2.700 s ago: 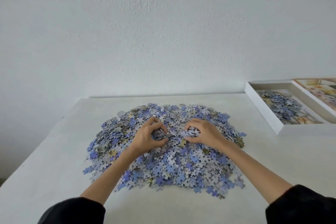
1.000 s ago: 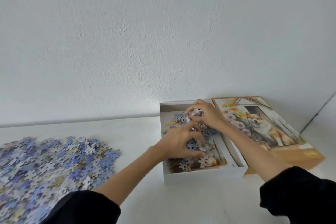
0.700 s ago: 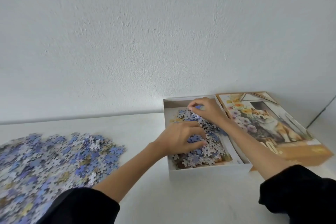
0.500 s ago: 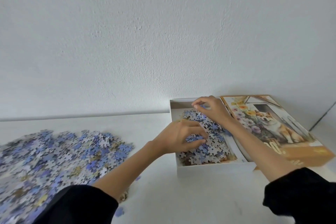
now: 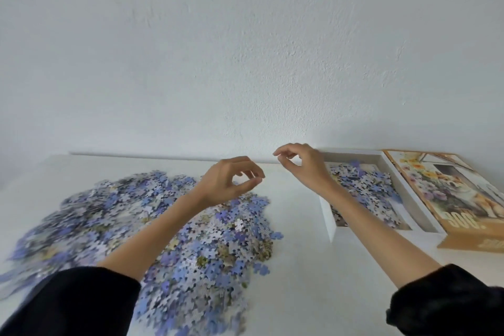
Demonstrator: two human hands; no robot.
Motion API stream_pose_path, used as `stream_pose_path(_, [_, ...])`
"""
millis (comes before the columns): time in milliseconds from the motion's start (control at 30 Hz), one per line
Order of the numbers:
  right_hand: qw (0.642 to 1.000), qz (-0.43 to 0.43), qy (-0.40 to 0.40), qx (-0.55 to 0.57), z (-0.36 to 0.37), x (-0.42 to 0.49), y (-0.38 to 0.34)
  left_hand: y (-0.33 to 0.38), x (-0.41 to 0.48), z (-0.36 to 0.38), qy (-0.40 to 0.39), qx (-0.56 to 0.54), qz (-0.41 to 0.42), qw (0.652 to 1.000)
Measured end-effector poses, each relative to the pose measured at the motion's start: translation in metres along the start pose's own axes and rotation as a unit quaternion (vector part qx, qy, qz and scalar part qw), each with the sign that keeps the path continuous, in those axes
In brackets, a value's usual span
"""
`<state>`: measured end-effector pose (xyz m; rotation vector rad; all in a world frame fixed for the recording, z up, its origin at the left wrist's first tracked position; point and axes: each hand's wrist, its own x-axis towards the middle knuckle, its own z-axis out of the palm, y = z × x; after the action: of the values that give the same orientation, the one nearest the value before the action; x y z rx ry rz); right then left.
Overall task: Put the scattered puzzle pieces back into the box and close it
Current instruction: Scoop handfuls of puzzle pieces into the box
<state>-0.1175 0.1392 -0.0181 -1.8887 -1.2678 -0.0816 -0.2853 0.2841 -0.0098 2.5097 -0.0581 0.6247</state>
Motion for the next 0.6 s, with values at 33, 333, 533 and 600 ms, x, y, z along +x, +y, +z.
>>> stream_pose_path(33, [1.0,-0.003,-0.009,0.003,0.013,0.0,-0.013,-0.007,-0.012,-0.013,0.004,0.009,-0.009,1.0])
stream_pose_path(333, [0.996,-0.018,-0.081,0.023,0.122,-0.009,-0.096,-0.065,-0.111,-0.094,0.006,0.069,-0.054,0.996])
stream_pose_path(533, [0.963,0.021,-0.266,-0.036,0.176,-0.024,-0.124,-0.112,-0.166,-0.122,-0.139,0.074,-0.136,0.978])
stream_pose_path(600, [0.935,0.016,-0.341,-0.098,0.193,-0.029,-0.126,-0.125,-0.185,-0.13,-0.211,0.063,-0.172,0.96])
